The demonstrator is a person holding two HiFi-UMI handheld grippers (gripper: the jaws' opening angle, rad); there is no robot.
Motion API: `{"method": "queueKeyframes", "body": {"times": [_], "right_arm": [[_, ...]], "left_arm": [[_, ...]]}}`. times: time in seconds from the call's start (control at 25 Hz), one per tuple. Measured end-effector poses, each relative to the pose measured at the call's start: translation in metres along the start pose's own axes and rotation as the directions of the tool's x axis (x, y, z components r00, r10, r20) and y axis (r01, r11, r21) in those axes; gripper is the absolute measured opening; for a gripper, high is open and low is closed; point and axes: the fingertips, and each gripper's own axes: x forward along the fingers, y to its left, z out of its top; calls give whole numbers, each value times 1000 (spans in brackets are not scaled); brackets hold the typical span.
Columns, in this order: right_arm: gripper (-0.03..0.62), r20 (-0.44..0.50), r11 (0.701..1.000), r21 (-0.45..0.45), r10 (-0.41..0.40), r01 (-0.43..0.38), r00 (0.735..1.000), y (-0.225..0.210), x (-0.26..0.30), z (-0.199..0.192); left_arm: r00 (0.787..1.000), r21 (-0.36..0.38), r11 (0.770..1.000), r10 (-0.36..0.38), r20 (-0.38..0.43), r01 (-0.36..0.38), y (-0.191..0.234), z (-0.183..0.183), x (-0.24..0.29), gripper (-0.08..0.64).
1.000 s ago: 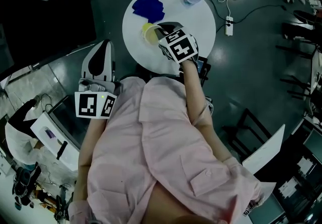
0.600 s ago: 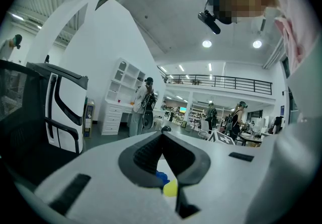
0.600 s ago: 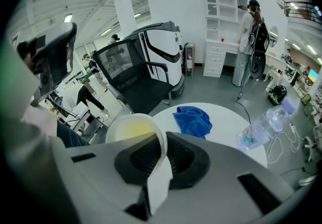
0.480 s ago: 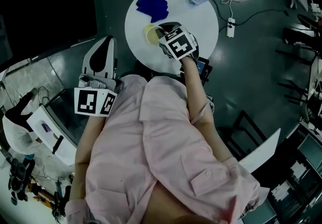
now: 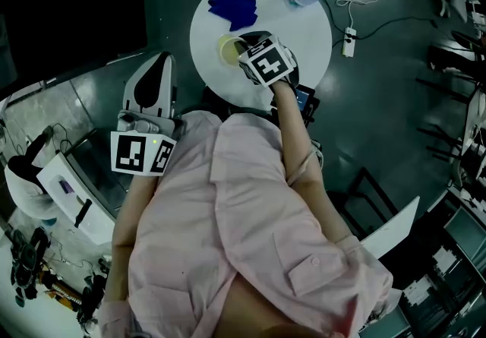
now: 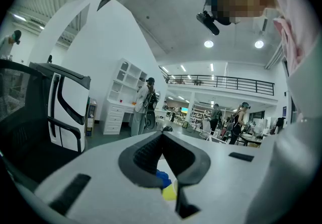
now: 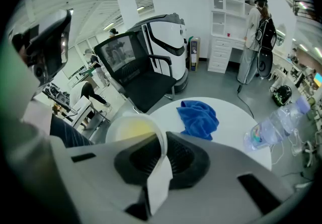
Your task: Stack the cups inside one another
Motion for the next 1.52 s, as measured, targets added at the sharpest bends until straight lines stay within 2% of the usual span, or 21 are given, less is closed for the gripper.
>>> {"method": "queueKeyframes", "body": {"times": [0.52, 0.92, 1.12, 1.52], "right_arm": [[40, -48, 1000, -10, 18, -18, 999, 0, 17, -5], [40, -138, 1000, 5, 31, -31, 990, 2, 38, -23], [40, -114, 997, -66, 25, -33, 993, 3, 42, -11], [41, -101, 995, -104, -11, 1, 995, 6, 48, -5]], "left_arm": [[1000, -11, 1000, 25, 0, -25, 3, 0, -1, 9], [999, -28, 998, 49, -11, -49, 14, -3, -4, 9], [999, -37, 998, 48, -17, -48, 15, -3, -2, 9], [999, -41, 998, 42, -20, -43, 15, -4, -2, 9]]}}
